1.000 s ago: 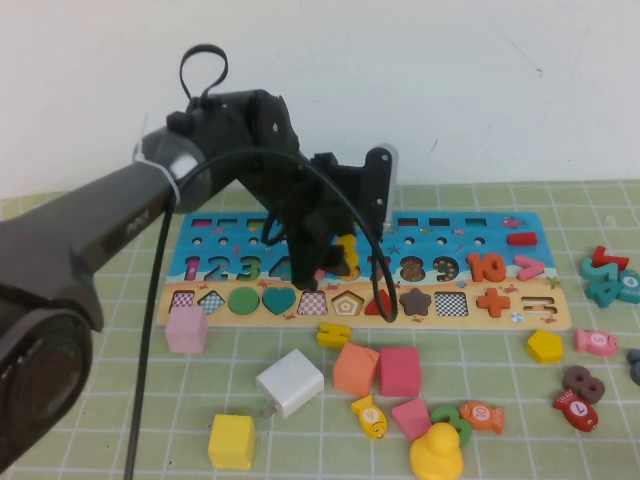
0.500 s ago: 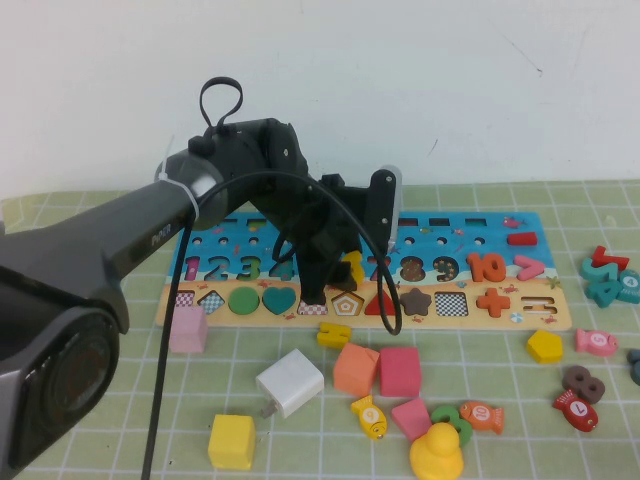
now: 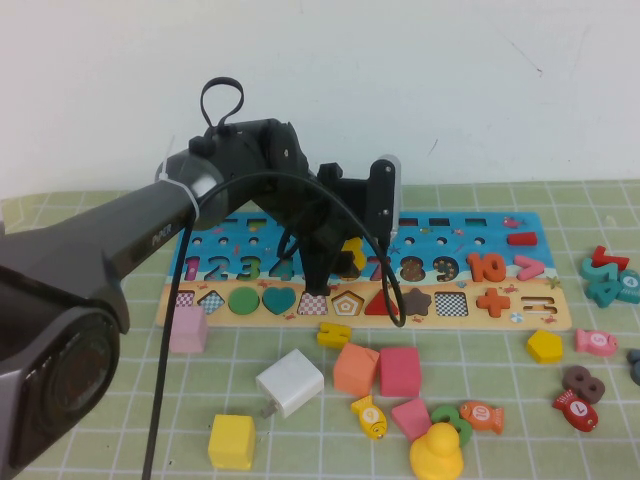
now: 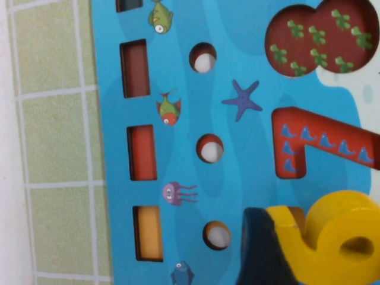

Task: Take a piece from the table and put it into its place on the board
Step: Place the "number 6" into the hole of the number 6

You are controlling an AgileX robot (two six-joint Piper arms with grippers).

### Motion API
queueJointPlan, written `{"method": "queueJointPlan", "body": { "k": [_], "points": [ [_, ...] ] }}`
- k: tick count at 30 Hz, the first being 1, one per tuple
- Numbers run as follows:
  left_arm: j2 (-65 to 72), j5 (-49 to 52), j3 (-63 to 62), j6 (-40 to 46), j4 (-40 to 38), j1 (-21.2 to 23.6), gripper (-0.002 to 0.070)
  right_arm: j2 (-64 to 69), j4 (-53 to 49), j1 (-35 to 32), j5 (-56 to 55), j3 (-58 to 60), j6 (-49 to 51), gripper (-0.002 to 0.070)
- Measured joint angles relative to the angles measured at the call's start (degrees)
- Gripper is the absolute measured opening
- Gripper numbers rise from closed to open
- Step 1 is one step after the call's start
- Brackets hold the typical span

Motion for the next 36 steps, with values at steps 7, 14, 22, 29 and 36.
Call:
{"method": "queueJointPlan", "body": {
  "k": [7,14,22,29,36],
  "points": [
    [0.0,-0.1,0.0,-1.8,0.2,0.0,0.0357,0.0,0.0,0.0,0.0,0.0,0.0,-0.0001],
    [0.0,-0.1,0.0,-4.2,0.2,0.0,0.0357,0.0,0.0,0.0,0.0,0.0,0.0,-0.0001],
    [0.0,0.0,0.0,-4.4,0.2,0.0,0.0357,0.0,0.0,0.0,0.0,0.0,0.0,-0.0001],
    [0.0,0.0,0.0,-4.7,0.2,0.0,0.0361,0.0,0.0,0.0,0.0,0.0,0.0,-0.0001],
    [0.0,0.5,0.0,-5.6,0.2,0.0,0.0365,0.0,0.0,0.0,0.0,0.0,0.0,-0.0001]
  ]
}}
